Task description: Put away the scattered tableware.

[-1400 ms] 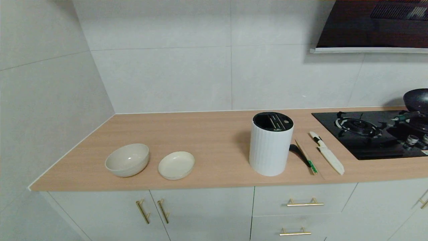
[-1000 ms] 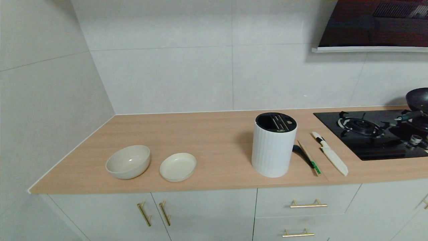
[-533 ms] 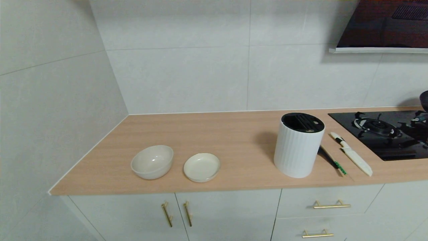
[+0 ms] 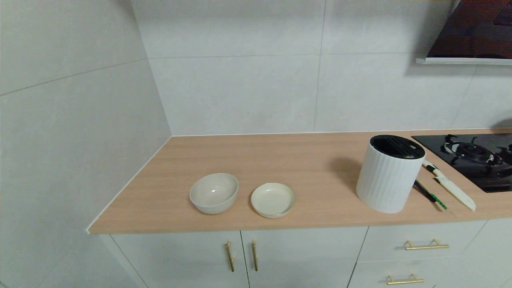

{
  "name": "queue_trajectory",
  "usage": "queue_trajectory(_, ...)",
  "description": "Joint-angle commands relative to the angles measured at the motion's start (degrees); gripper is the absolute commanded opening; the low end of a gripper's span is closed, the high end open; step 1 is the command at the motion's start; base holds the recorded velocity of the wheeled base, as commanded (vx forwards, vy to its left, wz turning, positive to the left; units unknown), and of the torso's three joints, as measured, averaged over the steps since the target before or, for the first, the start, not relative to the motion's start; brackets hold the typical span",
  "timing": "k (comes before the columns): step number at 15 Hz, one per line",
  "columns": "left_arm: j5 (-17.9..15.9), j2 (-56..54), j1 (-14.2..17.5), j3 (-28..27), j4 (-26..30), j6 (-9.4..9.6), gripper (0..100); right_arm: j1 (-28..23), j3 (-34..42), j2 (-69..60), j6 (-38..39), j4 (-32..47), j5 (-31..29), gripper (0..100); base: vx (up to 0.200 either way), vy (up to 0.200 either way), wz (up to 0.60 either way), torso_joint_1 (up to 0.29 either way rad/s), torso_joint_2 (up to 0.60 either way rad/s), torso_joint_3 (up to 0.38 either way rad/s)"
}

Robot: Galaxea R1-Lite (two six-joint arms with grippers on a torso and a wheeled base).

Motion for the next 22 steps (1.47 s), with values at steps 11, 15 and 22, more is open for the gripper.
queue_trajectory(11,0.0,0.0,0.04,0.01,-0.02,0.05,100,0.09,-0.01,0.06,-0.07,0.0,0.06,100,0.0,0.0,0.0,0.0,0.0,0.0)
queue_trajectory(15,0.0,0.0,0.04,0.01,0.07,0.05,100,0.09,-0.01,0.06,0.02,0.0,0.06,100,0.0,0.0,0.0,-0.024,0.05,0.026)
queue_trajectory(22,0.0,0.0,0.04,0.01,-0.02,0.05,100,0.09,-0.01,0.06,0.02,0.0,-0.03,100,0.0,0.0,0.0,-0.222,0.49,0.265)
